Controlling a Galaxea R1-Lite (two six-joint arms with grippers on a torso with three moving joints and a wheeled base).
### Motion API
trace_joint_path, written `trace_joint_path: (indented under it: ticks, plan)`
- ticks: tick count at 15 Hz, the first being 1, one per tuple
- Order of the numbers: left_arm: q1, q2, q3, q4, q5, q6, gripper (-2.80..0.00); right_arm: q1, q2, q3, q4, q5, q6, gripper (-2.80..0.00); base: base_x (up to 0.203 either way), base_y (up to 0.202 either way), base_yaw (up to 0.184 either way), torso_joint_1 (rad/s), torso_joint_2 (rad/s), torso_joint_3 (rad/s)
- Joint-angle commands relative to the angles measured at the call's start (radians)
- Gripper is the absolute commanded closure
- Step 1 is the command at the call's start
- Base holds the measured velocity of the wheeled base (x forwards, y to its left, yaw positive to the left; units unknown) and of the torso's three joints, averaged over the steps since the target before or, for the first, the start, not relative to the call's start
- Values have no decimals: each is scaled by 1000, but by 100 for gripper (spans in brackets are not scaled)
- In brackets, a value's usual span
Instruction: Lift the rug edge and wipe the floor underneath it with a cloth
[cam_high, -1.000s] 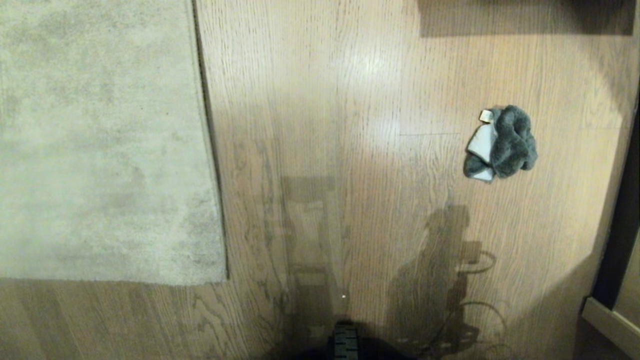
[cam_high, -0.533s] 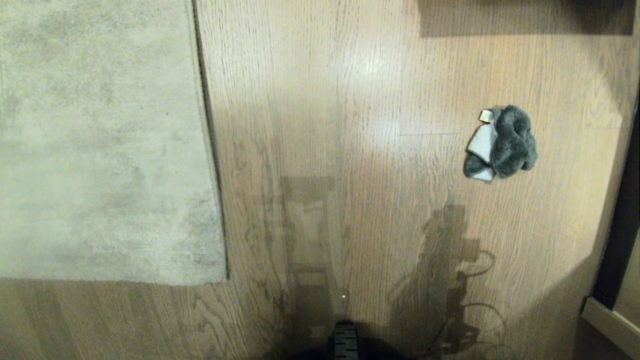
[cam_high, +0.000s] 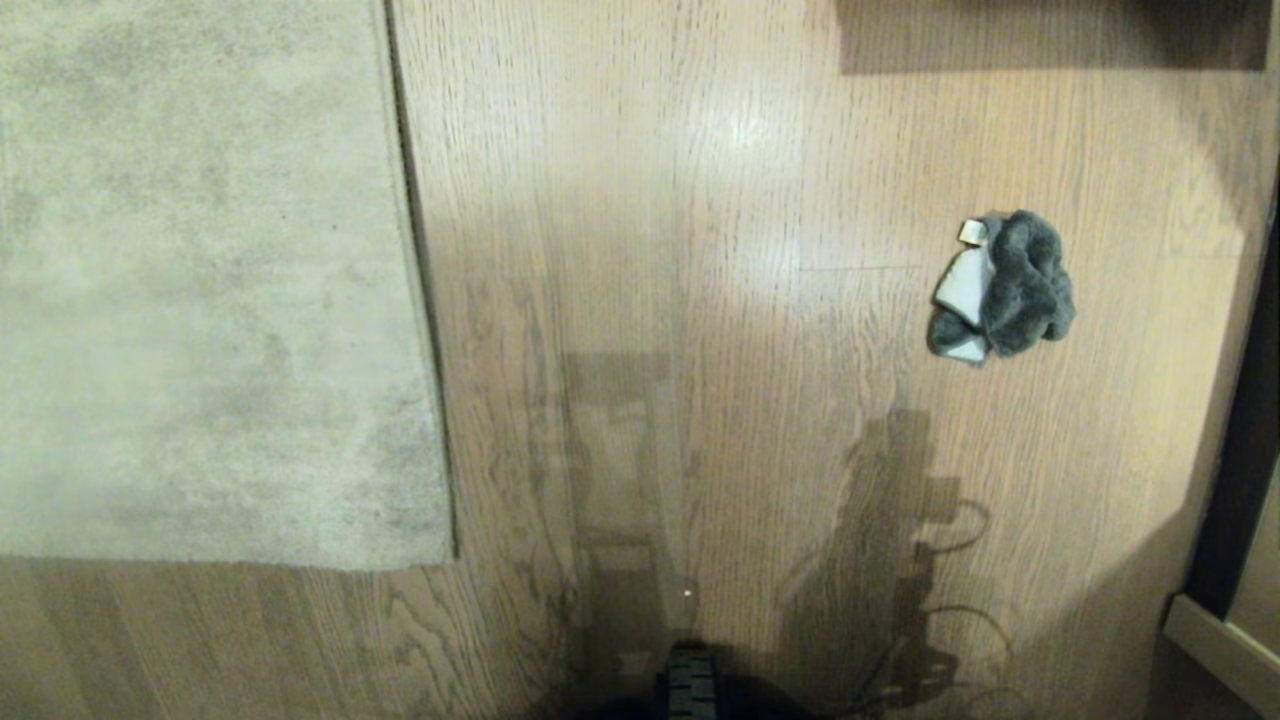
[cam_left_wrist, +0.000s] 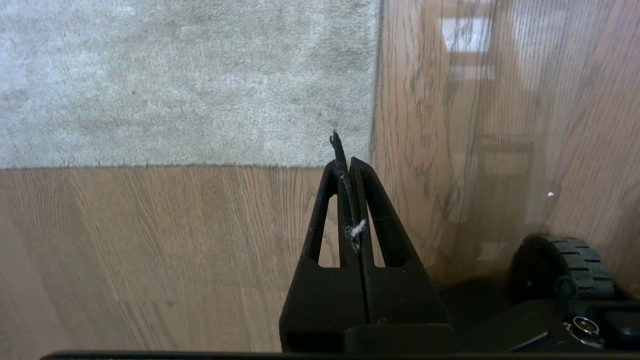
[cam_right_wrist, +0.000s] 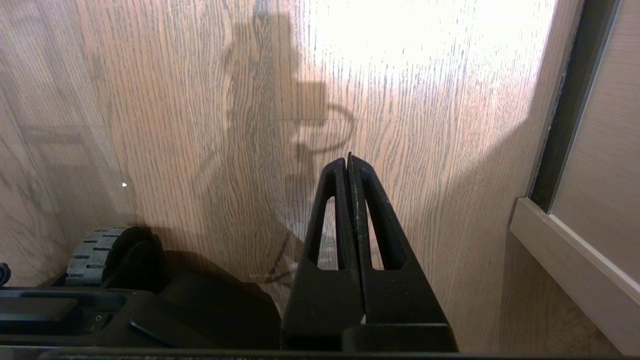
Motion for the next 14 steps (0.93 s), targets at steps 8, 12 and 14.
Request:
trace_joint_path:
  ticks: [8,12,14]
  plan:
    - [-1,0,0,-2,0,-25,0,0,2,0,-1,2,0,0,0,0,0,0,0,0]
    - [-1,0,0,-2,1,-27,0,0,2,0,-1,0,0,0,0,0,0,0,0,0]
    - [0,0,0,0,2,-28,0,0,2,0,-1,0,0,0,0,0,0,0,0,0]
